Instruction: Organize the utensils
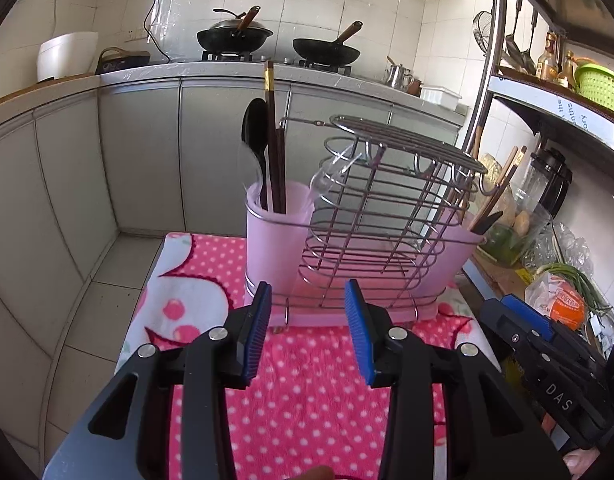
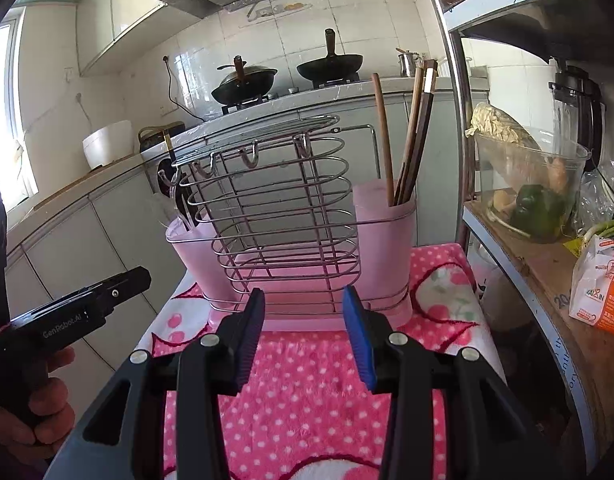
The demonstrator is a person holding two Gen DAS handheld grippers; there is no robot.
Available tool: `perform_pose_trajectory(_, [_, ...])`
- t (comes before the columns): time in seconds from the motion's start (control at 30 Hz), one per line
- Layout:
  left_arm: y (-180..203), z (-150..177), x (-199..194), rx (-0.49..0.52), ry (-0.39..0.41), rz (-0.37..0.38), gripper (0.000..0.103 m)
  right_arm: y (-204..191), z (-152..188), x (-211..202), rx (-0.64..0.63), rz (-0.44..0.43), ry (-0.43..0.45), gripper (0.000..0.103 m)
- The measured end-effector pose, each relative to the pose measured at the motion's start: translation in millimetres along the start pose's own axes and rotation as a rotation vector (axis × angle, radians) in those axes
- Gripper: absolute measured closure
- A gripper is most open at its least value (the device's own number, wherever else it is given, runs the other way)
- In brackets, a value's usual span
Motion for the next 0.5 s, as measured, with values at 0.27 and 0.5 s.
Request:
perform_pose_trajectory(0.27, [10.3,15.7,-13.6,0.026,-0.011,-0.009,0.065,-3.0,11.1,-8.0,-0.021,0.041,-0.031,0.063])
perform_pose_trajectory(0.5, [17.7,27.6,-12.7,0.044,-0.040,-0.023,0.065,-2.2,16.1,-9.4,-0.037,0.074,-0.049,0.063])
Point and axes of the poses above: each gripper's, at about its wrist camera, not at the fingertips, and x roughly the way its jaws point, y to its right, z to its underside, the point moved 7 cm from there along x, roughly the way its jaws point, and after that the axes turned 3 degrees about -z, right-handed, at the moved point
